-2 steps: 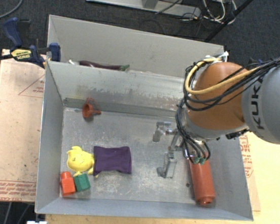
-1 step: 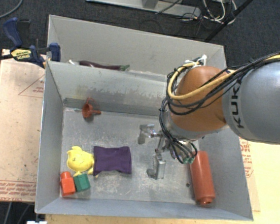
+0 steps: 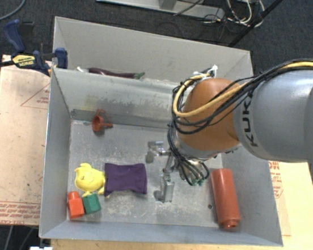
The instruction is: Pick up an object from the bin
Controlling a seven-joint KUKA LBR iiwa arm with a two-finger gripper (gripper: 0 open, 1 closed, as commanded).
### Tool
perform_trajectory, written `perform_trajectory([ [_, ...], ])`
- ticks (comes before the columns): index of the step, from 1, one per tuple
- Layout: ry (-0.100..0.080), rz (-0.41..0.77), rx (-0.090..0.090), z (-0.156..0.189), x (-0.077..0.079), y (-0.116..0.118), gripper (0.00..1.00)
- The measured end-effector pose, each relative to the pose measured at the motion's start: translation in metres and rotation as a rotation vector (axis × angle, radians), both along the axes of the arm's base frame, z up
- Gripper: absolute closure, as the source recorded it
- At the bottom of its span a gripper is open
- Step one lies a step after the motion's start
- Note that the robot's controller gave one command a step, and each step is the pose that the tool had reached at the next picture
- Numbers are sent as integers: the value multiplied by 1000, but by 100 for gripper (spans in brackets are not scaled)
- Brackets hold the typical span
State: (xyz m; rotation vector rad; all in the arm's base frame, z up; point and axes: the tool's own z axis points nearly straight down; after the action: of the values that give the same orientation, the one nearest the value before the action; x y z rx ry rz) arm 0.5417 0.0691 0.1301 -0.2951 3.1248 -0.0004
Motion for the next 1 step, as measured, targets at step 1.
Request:
perform_trajectory([
  [1, -1, -136, 3, -21, 6, 27, 0],
])
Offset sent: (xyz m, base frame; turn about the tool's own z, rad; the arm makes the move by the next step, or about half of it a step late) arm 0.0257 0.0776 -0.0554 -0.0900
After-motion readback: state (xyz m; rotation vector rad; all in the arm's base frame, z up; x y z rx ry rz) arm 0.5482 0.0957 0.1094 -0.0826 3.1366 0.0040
